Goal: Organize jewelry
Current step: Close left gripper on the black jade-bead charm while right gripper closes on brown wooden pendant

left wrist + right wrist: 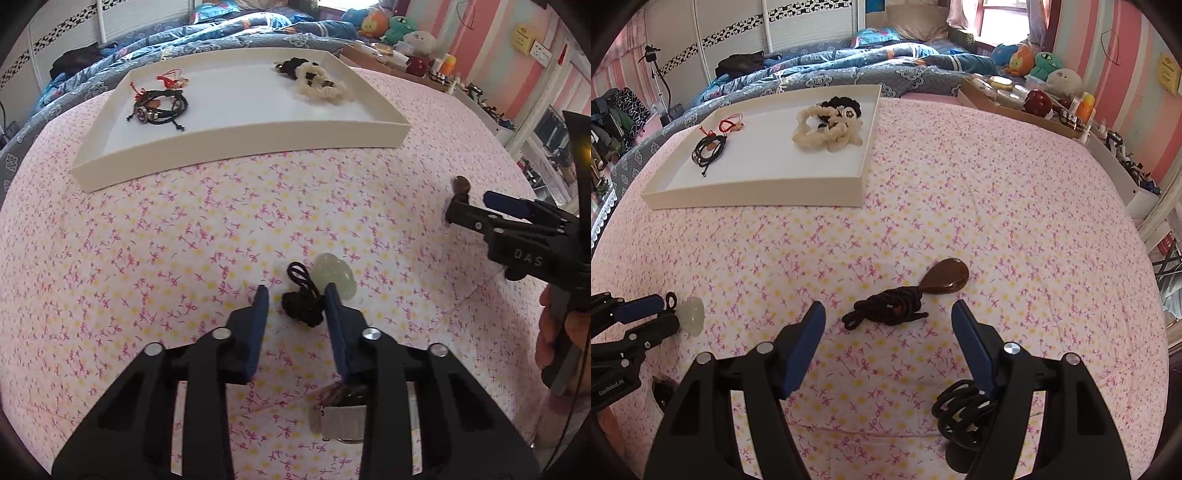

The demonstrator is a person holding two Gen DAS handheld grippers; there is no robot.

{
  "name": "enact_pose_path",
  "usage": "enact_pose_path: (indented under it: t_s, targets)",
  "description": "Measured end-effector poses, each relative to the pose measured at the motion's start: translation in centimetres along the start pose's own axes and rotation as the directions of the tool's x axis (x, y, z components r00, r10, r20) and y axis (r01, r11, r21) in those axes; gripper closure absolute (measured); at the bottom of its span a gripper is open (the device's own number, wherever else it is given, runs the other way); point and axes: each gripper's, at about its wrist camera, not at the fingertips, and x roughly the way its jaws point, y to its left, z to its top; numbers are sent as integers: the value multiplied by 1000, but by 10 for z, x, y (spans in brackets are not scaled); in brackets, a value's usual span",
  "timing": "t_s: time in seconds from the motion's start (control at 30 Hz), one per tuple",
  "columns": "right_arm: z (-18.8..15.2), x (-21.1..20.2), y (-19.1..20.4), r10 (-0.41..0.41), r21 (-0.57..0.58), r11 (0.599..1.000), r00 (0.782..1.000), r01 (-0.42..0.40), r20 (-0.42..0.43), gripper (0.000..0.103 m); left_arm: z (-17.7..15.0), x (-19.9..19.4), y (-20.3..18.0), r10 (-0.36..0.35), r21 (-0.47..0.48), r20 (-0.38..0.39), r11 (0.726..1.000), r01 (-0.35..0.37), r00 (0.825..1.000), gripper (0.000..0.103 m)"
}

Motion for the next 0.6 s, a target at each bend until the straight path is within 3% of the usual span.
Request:
enact_pose_path:
  t_s: [0.4, 0.47, 0.6]
  targets:
    - [2, 6, -4, 7, 17, 1000, 1000, -7, -2, 34, -3, -1, 5, -39, -10, 0, 999, 39, 999, 81]
    - [2, 10, -5, 12, 16, 1000, 1000, -12, -14, 49, -4, -1, 7, -50, -17, 0, 999, 50, 999, 81]
    - [0, 13, -7, 31, 26, 999, 999, -30, -17, 51, -5, -2, 10, -62, -25, 0, 998, 62, 998, 81]
